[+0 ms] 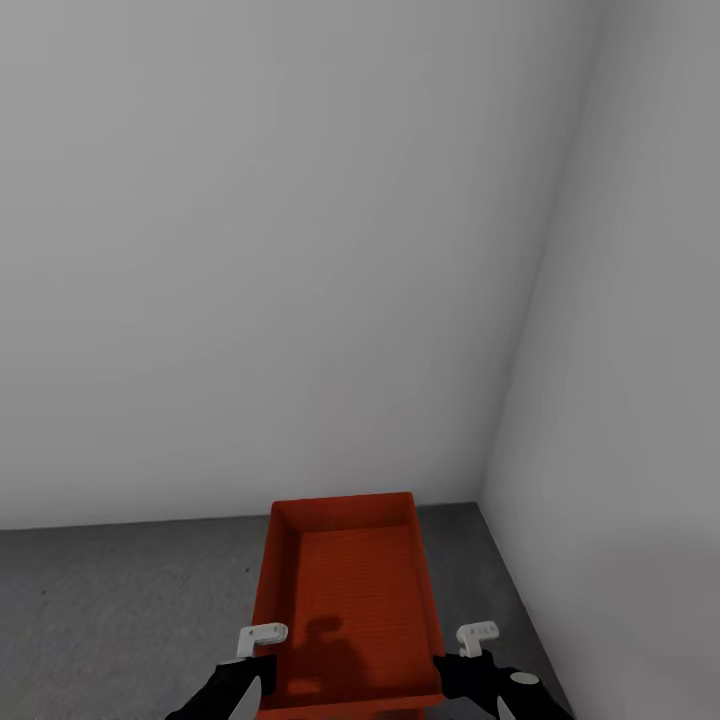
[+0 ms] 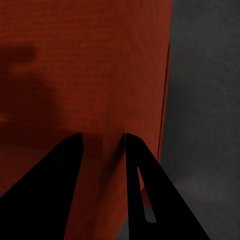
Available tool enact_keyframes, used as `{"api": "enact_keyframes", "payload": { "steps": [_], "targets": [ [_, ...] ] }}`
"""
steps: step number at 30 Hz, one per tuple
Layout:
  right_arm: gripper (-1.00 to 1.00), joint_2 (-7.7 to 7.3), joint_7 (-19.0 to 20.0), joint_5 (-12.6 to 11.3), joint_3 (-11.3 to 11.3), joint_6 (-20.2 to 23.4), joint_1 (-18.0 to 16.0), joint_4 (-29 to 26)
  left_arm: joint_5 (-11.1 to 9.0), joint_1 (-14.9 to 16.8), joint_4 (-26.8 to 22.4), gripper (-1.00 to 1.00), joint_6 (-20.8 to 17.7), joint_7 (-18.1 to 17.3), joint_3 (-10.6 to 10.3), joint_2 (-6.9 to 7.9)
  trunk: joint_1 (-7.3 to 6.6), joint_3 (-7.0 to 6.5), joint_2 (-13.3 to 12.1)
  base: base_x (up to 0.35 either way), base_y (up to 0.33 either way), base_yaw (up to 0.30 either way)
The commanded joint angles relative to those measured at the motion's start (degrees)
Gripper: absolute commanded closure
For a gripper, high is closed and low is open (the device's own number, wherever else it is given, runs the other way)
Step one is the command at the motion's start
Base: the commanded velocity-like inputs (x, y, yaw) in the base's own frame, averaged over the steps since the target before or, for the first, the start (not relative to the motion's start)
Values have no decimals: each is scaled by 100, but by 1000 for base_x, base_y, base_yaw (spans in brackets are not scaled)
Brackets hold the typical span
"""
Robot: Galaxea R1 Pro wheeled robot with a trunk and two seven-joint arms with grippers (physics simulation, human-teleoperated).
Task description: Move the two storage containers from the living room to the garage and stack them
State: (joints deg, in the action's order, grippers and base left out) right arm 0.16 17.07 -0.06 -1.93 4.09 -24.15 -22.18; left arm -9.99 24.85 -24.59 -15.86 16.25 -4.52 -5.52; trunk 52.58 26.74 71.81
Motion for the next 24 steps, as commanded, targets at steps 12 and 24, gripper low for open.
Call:
{"api": "enact_keyframes", "payload": {
  "steps": [12,24],
  "targets": [
    [100,31,-6,13,-4,5,-2,21,-54,-30,-20,100,12,52,-50,-32,241,304,445,0,0,0],
    [100,35,6,-19,-28,-3,-2,175,-94,-38,-16,100,-61,17,-65,13,241,304,445,0,0,0]
  ]
}}
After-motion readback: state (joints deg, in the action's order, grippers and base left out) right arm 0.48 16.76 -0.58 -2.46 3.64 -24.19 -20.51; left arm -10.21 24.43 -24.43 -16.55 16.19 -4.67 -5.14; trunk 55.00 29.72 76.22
